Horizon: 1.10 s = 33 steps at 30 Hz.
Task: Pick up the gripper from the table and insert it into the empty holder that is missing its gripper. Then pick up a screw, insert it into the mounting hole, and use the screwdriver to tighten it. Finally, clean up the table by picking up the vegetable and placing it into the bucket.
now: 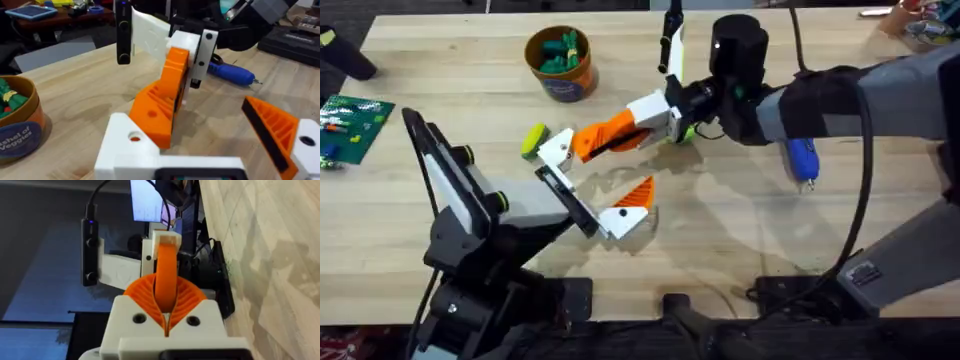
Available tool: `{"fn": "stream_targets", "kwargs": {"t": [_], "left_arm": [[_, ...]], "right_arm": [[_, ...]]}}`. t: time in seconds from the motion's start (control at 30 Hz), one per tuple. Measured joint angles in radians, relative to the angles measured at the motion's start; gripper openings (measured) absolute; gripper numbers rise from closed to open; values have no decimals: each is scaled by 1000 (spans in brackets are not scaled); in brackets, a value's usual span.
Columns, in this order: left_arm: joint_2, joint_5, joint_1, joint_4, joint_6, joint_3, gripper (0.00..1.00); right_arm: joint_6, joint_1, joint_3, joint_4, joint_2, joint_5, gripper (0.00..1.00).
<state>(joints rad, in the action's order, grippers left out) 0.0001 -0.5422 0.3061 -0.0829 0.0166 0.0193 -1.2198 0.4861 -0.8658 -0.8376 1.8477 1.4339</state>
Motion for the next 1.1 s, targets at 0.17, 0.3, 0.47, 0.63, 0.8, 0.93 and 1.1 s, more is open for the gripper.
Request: {"fn": "stream_targets", "kwargs": {"t": [0.17, 0.3, 0.47, 0.63, 0.8, 0.93, 1.1], "left_arm": [[0, 3, 0, 0, 4, 0, 987], [0, 5, 0, 0, 7, 0, 987], [0, 6, -1, 0, 8, 0, 987], [0, 6, -1, -1, 8, 0, 987], [0, 9, -7, -2, 11, 0, 987], [0, 8, -10, -2, 15, 0, 987], [0, -29, -10, -2, 18, 0, 987]], "right_arm": [[19, 26, 0, 28, 0, -8, 20], [31, 27, 0, 29, 0, -13, 19], [44, 28, 0, 30, 0, -16, 21], [46, 29, 0, 30, 0, -20, 19], [46, 37, 0, 30, 0, -36, 20], [46, 55, 0, 30, 0, -56, 19], [45, 71, 0, 31, 0, -65, 20]]}}
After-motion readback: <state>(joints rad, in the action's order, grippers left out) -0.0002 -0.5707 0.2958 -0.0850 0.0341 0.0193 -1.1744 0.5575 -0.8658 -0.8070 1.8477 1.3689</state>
